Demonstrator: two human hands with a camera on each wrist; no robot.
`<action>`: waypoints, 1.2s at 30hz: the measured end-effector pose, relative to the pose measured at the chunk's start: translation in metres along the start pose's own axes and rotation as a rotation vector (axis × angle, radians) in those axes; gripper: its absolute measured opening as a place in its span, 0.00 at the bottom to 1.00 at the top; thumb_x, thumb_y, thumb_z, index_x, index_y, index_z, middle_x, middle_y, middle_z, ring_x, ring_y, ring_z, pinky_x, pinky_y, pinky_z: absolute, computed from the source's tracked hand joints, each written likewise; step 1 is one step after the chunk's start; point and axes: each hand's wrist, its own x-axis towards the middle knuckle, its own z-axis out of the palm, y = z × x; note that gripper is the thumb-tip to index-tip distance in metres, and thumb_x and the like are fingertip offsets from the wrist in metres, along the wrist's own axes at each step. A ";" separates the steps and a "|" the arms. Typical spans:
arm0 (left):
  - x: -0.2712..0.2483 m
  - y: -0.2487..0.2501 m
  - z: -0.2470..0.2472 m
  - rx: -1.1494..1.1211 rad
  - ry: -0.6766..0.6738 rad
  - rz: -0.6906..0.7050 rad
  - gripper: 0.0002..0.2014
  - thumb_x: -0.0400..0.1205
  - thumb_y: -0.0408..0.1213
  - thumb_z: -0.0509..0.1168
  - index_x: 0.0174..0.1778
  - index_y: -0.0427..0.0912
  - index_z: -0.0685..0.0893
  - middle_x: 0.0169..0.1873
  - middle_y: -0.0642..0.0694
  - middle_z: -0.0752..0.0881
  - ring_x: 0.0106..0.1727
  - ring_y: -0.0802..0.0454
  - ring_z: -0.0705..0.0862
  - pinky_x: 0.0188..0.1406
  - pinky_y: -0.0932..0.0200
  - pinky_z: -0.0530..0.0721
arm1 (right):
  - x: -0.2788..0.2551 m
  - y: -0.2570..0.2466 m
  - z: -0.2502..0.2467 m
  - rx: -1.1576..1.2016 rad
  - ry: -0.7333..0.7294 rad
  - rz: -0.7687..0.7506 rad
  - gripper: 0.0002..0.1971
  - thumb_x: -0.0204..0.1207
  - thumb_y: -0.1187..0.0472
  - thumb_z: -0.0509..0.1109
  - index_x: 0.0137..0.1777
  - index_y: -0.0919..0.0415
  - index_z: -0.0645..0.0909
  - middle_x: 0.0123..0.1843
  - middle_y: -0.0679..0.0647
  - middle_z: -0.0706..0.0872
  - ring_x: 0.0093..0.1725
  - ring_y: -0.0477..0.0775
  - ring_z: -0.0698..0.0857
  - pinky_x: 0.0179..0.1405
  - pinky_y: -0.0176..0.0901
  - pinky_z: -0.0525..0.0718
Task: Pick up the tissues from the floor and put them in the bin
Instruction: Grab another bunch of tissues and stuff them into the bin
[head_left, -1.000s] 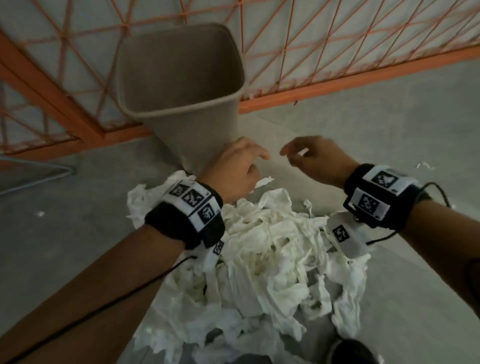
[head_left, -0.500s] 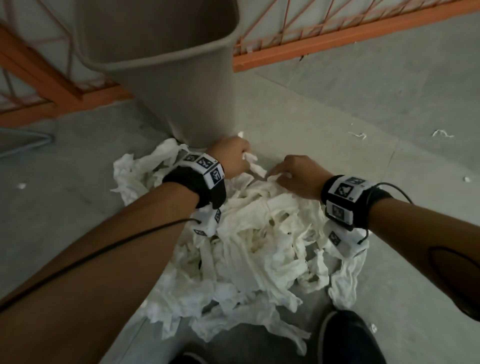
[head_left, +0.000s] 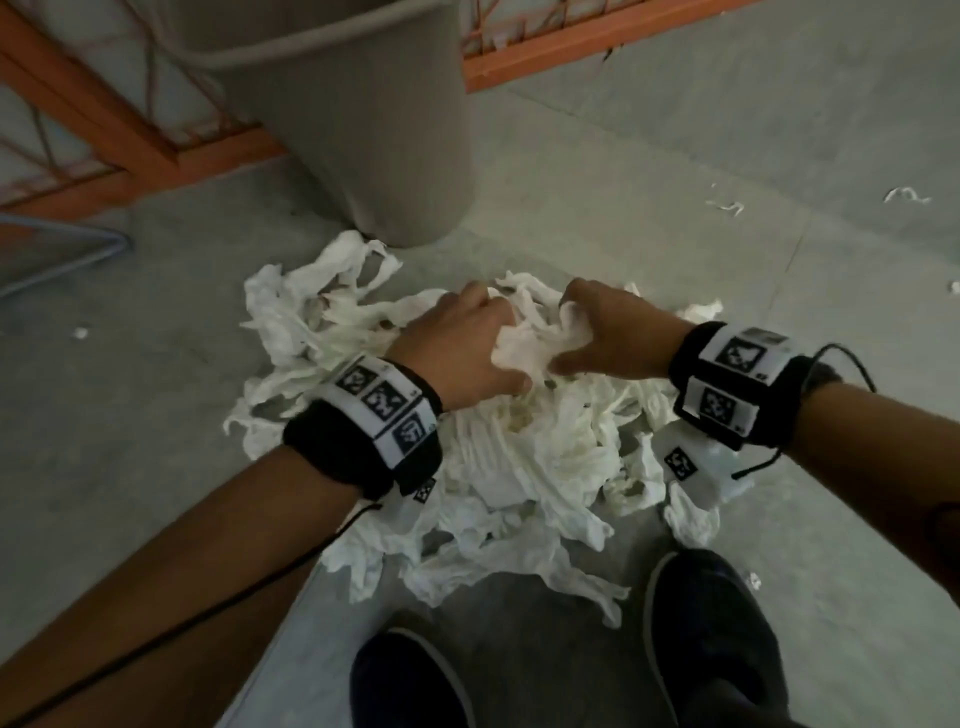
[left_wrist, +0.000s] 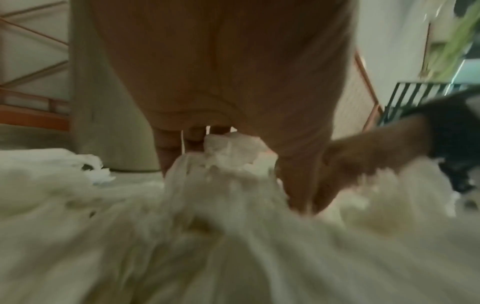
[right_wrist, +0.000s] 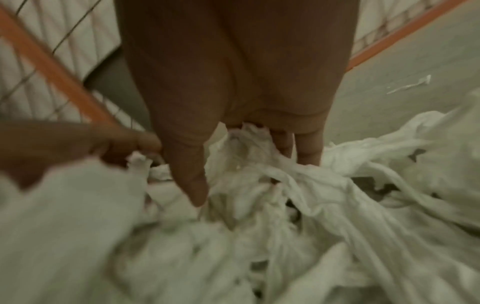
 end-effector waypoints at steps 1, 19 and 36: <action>-0.001 0.000 0.007 -0.009 0.018 0.012 0.24 0.74 0.51 0.71 0.65 0.49 0.78 0.65 0.47 0.75 0.65 0.44 0.78 0.62 0.46 0.79 | 0.000 0.000 0.006 -0.025 0.036 -0.012 0.25 0.69 0.54 0.76 0.63 0.60 0.72 0.56 0.57 0.82 0.54 0.61 0.80 0.47 0.44 0.74; -0.083 -0.013 -0.016 -0.224 0.543 0.027 0.30 0.73 0.61 0.70 0.62 0.44 0.78 0.57 0.50 0.73 0.58 0.53 0.74 0.58 0.57 0.75 | -0.043 -0.063 -0.032 -0.012 -0.094 -0.102 0.39 0.54 0.29 0.76 0.63 0.48 0.73 0.53 0.47 0.83 0.48 0.51 0.82 0.45 0.45 0.79; -0.097 -0.019 -0.021 -0.381 0.667 0.146 0.18 0.77 0.33 0.62 0.61 0.54 0.82 0.54 0.51 0.75 0.55 0.54 0.78 0.59 0.61 0.76 | -0.046 -0.073 -0.040 0.069 0.168 -0.348 0.07 0.75 0.63 0.66 0.50 0.55 0.71 0.40 0.53 0.82 0.40 0.57 0.81 0.36 0.46 0.72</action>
